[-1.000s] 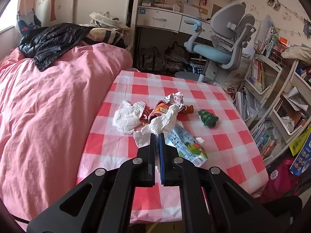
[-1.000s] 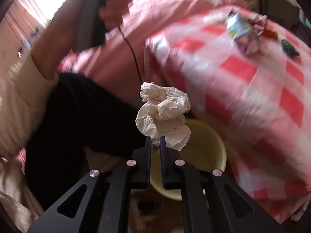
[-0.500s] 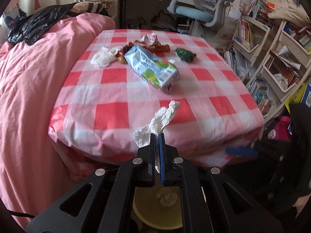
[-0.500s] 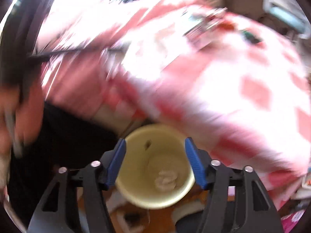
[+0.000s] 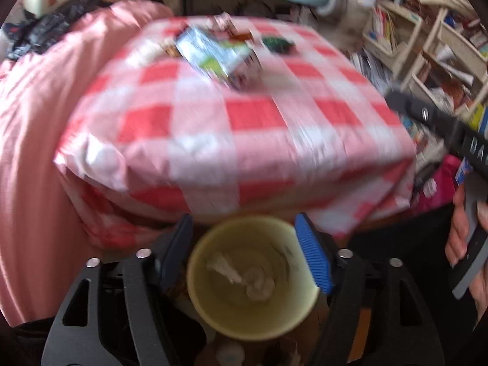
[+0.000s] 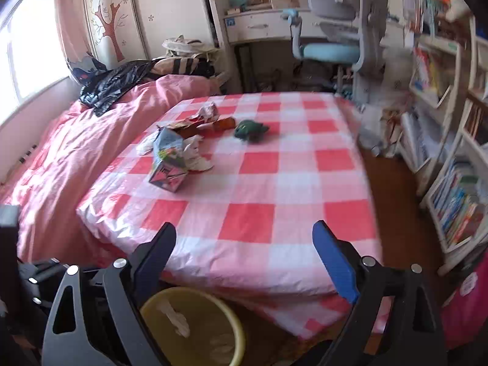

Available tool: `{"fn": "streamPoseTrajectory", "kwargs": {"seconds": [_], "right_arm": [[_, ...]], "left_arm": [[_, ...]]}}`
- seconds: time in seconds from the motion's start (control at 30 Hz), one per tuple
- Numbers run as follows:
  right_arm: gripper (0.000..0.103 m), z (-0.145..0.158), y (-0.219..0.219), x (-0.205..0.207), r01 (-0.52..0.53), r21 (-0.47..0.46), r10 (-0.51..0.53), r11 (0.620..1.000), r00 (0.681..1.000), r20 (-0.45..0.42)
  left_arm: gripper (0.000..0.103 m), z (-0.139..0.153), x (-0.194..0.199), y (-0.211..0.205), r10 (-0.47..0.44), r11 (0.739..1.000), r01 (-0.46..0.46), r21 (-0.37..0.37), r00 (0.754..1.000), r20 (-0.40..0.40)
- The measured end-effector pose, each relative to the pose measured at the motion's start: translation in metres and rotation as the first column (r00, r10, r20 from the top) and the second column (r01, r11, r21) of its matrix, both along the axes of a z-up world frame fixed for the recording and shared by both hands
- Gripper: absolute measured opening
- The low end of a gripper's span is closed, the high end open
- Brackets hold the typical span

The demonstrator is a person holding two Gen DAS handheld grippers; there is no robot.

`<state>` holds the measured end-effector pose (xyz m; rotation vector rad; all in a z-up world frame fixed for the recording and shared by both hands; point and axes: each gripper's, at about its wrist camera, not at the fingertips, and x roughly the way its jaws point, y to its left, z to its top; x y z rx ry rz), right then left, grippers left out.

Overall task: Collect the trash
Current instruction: 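Carry the tissue over the yellow wastebasket and open the right gripper, then return both tools toward the table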

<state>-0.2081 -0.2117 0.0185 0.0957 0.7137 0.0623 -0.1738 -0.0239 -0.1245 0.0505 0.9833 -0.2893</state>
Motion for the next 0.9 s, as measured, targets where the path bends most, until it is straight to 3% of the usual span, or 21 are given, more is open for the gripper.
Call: {"fn": "streamPoseTrajectory", "kwargs": {"seconds": [0.13, 0.27, 0.47, 0.9], "right_arm": [[0.093, 0.005, 0.004, -0.006, 0.018, -0.113, -0.013, 0.993, 0.999, 0.045], [0.094, 0.007, 0.011, -0.008, 0.017, -0.183, -0.004, 0.983, 0.998, 0.07], [0.095, 0.009, 0.019, -0.011, 0.011, -0.236, 0.011, 0.972, 0.996, 0.094], [0.095, 0.012, 0.022, -0.013, 0.015, -0.249, 0.012, 0.968, 0.994, 0.105]], "left_arm": [[0.082, 0.015, 0.002, 0.015, 0.113, 0.994, -0.111, -0.025, 0.987, 0.117], [0.084, 0.023, 0.004, 0.023, 0.173, 0.985, -0.168, -0.042, 0.971, 0.162], [0.086, 0.027, 0.011, 0.027, 0.197, 0.98, -0.19, -0.055, 0.967, 0.163], [0.087, 0.02, 0.012, 0.025, 0.21, 0.977, -0.203, -0.059, 0.965, 0.157]]}}
